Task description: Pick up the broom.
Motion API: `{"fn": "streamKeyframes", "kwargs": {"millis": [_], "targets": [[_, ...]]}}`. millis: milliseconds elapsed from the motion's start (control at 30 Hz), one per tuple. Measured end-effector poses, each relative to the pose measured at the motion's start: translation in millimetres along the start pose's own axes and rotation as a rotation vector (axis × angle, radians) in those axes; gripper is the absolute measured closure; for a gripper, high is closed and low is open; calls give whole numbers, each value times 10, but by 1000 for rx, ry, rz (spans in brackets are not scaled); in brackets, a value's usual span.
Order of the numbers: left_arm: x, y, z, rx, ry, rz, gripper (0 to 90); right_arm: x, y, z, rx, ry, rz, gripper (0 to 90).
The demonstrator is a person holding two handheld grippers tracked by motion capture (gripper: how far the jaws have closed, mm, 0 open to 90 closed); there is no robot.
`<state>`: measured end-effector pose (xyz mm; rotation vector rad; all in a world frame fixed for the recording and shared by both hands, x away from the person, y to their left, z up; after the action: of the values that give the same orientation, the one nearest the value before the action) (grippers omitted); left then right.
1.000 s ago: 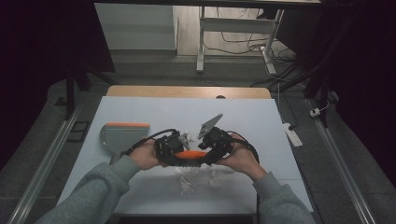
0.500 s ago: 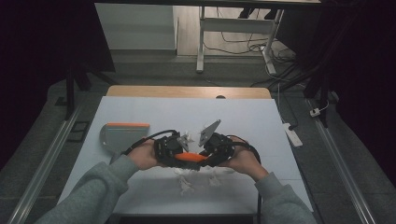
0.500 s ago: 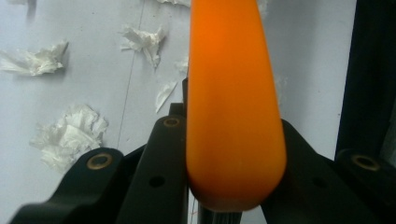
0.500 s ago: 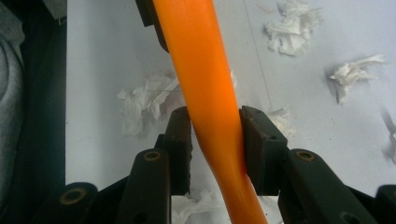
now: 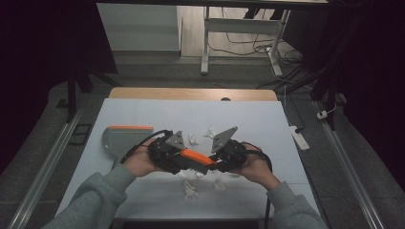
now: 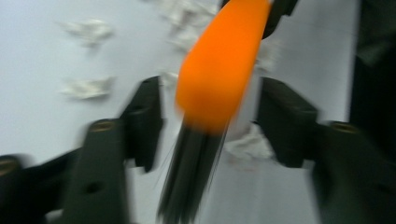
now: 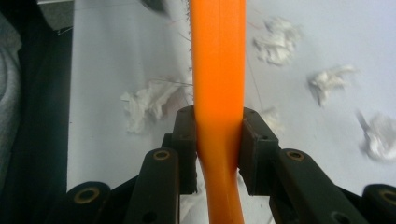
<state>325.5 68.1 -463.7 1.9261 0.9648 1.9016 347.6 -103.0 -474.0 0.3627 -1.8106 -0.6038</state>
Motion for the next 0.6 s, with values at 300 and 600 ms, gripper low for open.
{"fn": "streamKeyframes", "kwargs": {"millis": [300,600], "targets": [[135,-476,-63,157,166,-97,251,52,-122,-169,-106,-65,3,703],[252,-1032,-113,256,253,-169,244,91,-190,-344,-210,-155,15,702]]}}
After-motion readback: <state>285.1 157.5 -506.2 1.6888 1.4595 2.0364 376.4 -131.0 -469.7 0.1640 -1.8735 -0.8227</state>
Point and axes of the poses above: each handheld gripper's, and its own axes: x roughly backward along the jaws, y roughly out of its top, z roughly to its left, the point moved 6 cm from there along -x, roughly forward along the jaws, and after that the axes turned 13 degrees about -y, right-handed, at the moved point
